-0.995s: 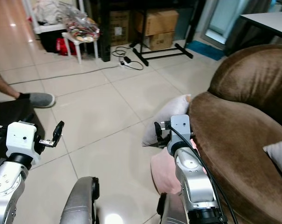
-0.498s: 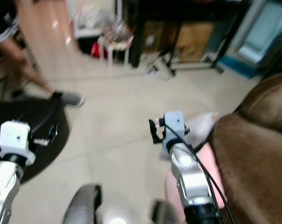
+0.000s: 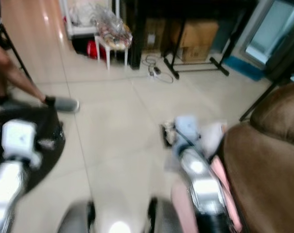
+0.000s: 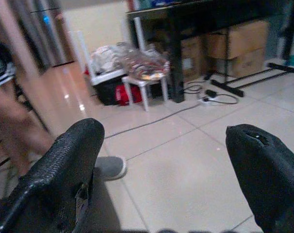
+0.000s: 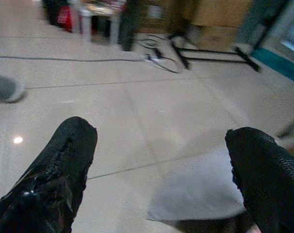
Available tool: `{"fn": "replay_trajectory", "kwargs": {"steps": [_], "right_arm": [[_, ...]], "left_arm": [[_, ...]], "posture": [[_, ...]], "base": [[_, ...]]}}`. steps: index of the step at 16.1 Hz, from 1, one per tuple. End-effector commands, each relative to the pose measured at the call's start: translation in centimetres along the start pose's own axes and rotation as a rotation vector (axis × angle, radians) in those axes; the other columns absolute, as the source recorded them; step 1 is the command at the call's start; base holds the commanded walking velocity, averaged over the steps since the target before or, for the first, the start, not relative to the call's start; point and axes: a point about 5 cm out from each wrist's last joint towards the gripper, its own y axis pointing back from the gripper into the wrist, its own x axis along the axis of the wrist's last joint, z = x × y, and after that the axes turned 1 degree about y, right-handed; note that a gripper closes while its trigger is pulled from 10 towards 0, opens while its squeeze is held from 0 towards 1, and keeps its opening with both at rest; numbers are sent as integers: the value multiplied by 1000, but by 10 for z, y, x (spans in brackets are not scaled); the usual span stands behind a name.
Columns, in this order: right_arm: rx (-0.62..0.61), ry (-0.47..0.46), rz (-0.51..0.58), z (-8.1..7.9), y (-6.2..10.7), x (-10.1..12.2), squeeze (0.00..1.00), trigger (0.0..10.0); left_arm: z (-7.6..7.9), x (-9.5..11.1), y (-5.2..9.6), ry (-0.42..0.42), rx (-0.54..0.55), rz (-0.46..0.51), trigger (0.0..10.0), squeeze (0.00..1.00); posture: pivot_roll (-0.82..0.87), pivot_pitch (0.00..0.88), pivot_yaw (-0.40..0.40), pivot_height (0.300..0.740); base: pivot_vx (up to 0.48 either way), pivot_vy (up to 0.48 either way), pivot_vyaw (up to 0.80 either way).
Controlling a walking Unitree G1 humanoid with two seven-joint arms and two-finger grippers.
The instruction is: Move the pillow to the sofa from floor
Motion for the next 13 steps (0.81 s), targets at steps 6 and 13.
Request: {"fn": "replay_trajectory", "kwargs": {"steps": [6,13], "right_arm": [[-26,-15,-23,4,0,-3,0,10000],[-39,-5,-31,8,-1,-5,0,10000]], "left_arm": [[-3,-2,-3,-9,-4,-10,10000,0],[-1,-1,-3,-17,-9,-5,10000,0]], "posture": [[11,0,-66,595],[11,0,-66,595]], "base": [[321,0,-749],[317,0,-386]]}}
